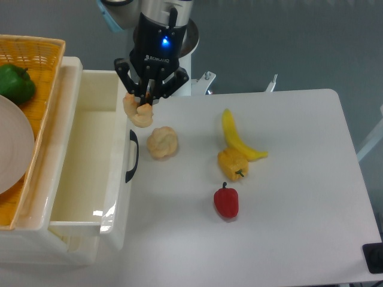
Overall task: Place the square bread in the upper white drawer
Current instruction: 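Carry the bread piece over the open white drawer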
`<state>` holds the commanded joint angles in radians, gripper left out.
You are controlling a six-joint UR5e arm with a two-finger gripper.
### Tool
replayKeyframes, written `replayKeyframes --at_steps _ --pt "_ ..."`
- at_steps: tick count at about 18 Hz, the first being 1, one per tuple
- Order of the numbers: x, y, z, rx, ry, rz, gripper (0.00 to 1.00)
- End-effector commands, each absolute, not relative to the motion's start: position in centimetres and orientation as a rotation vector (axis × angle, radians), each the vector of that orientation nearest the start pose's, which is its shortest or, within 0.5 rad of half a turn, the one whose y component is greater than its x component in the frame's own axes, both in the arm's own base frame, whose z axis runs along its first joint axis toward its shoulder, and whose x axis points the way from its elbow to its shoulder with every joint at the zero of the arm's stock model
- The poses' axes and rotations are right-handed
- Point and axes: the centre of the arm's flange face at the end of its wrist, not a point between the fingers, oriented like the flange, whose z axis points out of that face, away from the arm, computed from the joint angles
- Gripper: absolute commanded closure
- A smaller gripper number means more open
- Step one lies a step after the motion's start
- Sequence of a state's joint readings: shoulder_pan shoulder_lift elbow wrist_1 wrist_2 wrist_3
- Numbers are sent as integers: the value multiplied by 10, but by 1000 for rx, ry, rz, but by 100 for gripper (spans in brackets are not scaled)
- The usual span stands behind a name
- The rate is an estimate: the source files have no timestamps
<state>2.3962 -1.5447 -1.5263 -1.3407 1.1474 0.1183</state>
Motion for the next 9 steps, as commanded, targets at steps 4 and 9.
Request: replayKeyframes --at_steps 4,9 --pt "-234 481 549 -2551 -842 -360 99" --pt "-217 499 535 -2597 -787 -388 96"
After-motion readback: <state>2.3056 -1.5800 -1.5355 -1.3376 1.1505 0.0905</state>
